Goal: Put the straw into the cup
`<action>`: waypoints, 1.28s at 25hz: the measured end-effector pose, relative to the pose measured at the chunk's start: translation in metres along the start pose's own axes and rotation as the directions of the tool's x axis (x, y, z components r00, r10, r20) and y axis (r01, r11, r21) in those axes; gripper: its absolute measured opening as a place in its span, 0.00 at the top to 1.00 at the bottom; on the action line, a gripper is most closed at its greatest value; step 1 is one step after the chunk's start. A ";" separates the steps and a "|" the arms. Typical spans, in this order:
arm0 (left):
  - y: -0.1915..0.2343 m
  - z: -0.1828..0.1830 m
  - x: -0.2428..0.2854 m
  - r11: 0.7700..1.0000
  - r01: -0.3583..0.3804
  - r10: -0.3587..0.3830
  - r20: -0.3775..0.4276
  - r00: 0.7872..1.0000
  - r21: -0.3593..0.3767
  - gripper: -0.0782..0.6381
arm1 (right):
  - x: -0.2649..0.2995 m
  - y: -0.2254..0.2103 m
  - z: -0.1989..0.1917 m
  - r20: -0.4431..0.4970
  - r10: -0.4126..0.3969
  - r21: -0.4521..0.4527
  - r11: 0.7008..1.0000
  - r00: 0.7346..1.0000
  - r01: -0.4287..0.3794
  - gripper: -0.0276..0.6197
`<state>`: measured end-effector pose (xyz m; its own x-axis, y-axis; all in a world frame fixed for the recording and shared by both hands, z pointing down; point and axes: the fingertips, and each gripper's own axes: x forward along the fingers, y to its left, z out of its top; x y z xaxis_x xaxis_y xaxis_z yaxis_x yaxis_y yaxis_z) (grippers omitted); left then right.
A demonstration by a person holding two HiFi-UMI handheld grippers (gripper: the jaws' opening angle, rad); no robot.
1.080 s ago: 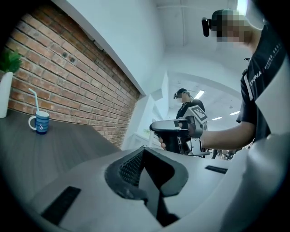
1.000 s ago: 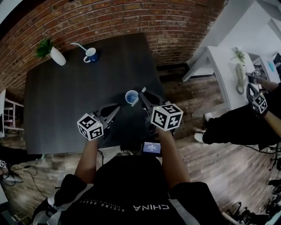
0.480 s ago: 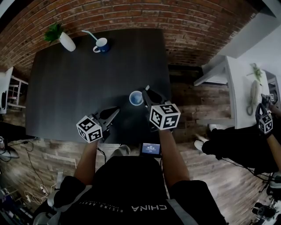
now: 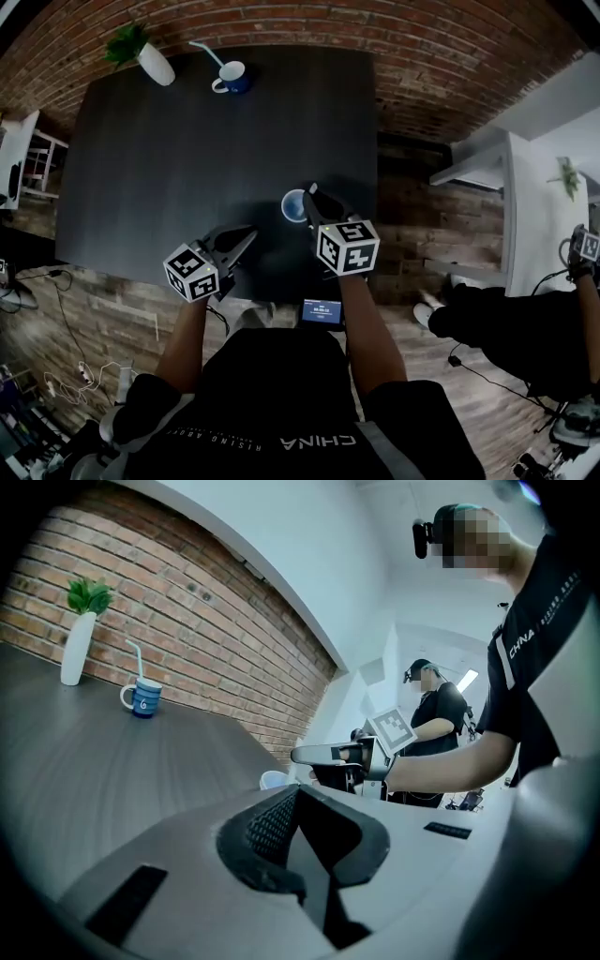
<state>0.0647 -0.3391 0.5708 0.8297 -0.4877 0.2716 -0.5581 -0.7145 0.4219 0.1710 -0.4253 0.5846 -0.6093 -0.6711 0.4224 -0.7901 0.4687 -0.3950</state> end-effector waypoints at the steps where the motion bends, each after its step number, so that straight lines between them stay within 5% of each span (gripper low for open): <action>1: 0.002 -0.001 -0.001 1.000 -0.006 0.006 0.000 1.000 -0.004 0.89 | 0.002 0.000 -0.002 -0.006 0.005 0.001 1.000 1.000 -0.005 0.89; 15: 0.012 -0.005 -0.002 0.999 -0.038 0.038 0.000 0.999 -0.020 0.89 | 0.017 0.001 -0.018 -0.067 0.014 -0.019 1.000 0.998 -0.016 0.89; 32: 0.006 -0.001 -0.009 1.000 0.008 -0.008 -0.004 1.000 0.015 0.89 | 0.006 -0.003 -0.019 -0.060 -0.055 0.004 0.998 0.997 0.056 0.88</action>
<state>0.0537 -0.3379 0.5719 0.8339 -0.4805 0.2717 -0.5520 -0.7254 0.4113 0.1680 -0.4199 0.6041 -0.5676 -0.6603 0.4918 -0.8225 0.4282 -0.3743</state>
